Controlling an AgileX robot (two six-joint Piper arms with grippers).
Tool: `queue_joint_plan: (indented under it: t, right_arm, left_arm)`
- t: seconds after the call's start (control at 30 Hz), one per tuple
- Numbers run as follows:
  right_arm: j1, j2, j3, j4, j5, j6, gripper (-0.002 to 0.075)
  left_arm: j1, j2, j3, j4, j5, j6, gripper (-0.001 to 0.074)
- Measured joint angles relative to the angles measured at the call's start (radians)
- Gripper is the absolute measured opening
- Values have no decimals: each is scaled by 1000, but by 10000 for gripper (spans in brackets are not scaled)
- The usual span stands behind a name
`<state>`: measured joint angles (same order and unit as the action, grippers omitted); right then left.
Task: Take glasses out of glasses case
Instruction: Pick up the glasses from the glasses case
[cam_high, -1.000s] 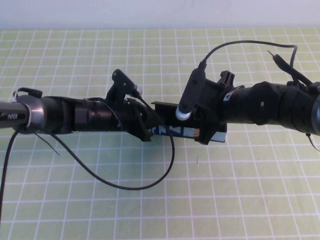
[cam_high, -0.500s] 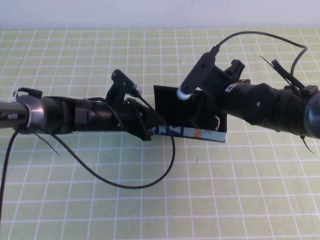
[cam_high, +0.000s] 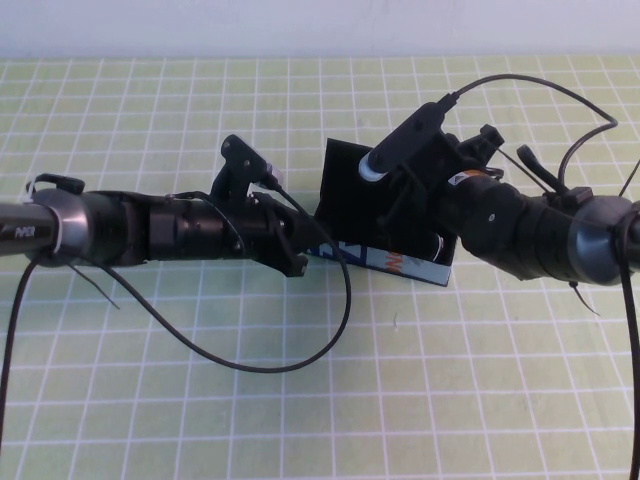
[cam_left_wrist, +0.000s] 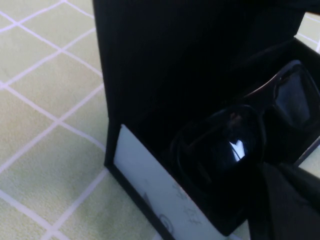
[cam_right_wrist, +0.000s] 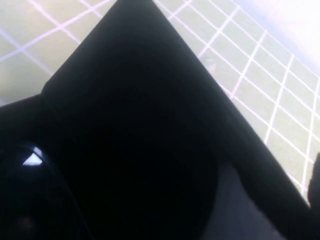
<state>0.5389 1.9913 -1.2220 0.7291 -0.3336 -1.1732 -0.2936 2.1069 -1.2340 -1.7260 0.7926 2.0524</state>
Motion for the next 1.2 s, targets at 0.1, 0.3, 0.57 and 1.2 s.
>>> queue_joint_plan:
  t: [0.1, 0.3, 0.57, 1.2]
  right_arm:
    - [0, 2, -1, 11, -9, 0, 301]
    - [0, 10, -2, 35, -37, 2, 384]
    - [-4, 30, 15, 68, -65, 6, 449]
    - [-10, -188, -21, 46, 590, 46, -3]
  left_arm:
    - [0, 0, 0, -4, 0, 0, -4]
    - [0, 0, 0, -7, 0, 0, -4]
    - [0, 0, 0, -3, 1, -6, -4]
    - [0, 0, 0, -3, 4, -54, -4]
